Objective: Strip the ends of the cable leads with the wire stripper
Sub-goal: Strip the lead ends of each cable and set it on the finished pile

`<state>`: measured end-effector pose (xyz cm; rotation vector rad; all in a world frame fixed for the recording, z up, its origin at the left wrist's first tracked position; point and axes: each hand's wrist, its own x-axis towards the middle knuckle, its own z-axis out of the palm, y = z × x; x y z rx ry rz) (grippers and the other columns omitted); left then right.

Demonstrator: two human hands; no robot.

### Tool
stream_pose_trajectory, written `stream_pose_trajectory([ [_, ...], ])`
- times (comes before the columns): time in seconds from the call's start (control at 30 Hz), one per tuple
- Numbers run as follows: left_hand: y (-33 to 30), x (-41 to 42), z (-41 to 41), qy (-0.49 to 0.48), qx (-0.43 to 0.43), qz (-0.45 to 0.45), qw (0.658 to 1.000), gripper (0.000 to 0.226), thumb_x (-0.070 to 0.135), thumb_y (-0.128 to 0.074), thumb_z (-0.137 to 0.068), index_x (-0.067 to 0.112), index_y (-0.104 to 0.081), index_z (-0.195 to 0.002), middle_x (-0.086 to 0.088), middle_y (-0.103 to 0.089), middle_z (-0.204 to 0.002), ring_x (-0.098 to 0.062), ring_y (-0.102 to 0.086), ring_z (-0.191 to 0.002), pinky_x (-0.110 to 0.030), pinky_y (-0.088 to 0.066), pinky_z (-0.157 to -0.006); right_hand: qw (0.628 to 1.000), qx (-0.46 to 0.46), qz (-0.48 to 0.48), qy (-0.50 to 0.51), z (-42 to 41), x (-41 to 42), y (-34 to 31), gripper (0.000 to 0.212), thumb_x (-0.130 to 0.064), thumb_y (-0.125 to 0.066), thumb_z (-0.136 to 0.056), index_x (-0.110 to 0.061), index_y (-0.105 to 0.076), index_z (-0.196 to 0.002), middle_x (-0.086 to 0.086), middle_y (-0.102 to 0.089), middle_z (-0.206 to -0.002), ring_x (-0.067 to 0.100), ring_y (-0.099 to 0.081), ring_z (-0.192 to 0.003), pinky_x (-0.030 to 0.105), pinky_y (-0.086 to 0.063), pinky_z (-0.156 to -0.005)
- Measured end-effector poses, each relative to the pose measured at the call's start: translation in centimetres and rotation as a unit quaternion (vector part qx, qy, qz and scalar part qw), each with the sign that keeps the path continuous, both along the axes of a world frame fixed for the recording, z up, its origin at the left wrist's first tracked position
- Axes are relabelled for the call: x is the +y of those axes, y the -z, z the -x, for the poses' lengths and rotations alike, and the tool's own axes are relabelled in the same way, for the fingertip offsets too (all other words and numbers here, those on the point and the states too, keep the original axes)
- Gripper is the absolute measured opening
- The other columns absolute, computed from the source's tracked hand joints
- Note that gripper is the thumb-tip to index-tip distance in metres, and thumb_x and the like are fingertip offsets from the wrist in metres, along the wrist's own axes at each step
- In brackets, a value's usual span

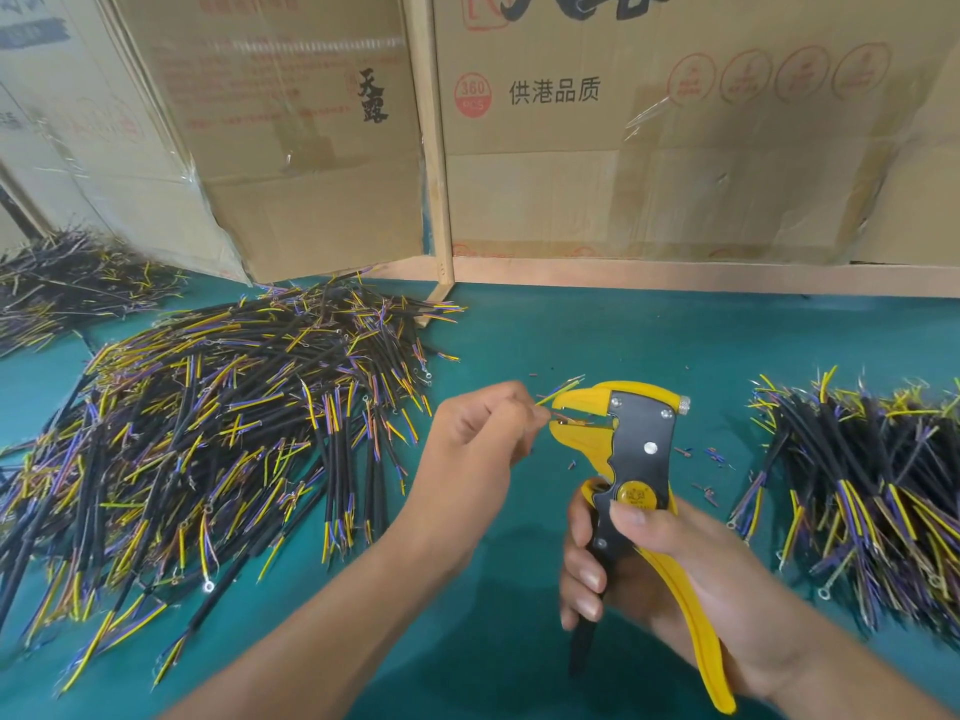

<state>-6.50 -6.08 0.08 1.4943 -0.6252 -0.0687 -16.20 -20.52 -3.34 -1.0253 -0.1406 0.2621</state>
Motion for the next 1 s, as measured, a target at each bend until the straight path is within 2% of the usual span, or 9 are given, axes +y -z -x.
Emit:
stream_pose_trajectory([
  [0.5, 0.12, -0.34, 0.54, -0.013, -0.012, 0.006, 1.0, 0.034, 0.016, -0.05, -0.083, 0.023, -0.035, -0.052, 0.008, -0.026, -0.054, -0.008, -0.023, -0.053, -0.018, -0.022, -0.05, 1.0, 0.001, -0.003, 0.026, 0.17, 0.51, -0.11, 0.049, -0.04, -0.088, -0.07, -0.002, -0.063, -0.088, 0.018, -0.047, -0.072, 0.032, -0.05, -0.065, 0.048, -0.051, -0.071],
  [1.0, 0.13, -0.34, 0.48, -0.021, -0.016, -0.012, 1.0, 0.036, 0.019, -0.05, -0.083, 0.026, -0.036, -0.051, 0.011, -0.028, -0.054, -0.009, -0.022, -0.052, -0.019, -0.02, -0.048, 1.0, -0.003, -0.017, 0.024, -0.07, 0.41, 0.36, 0.044, -0.043, -0.08, -0.08, -0.006, -0.057, -0.077, 0.011, -0.038, -0.063, 0.025, -0.044, -0.053, 0.041, -0.047, -0.06],
])
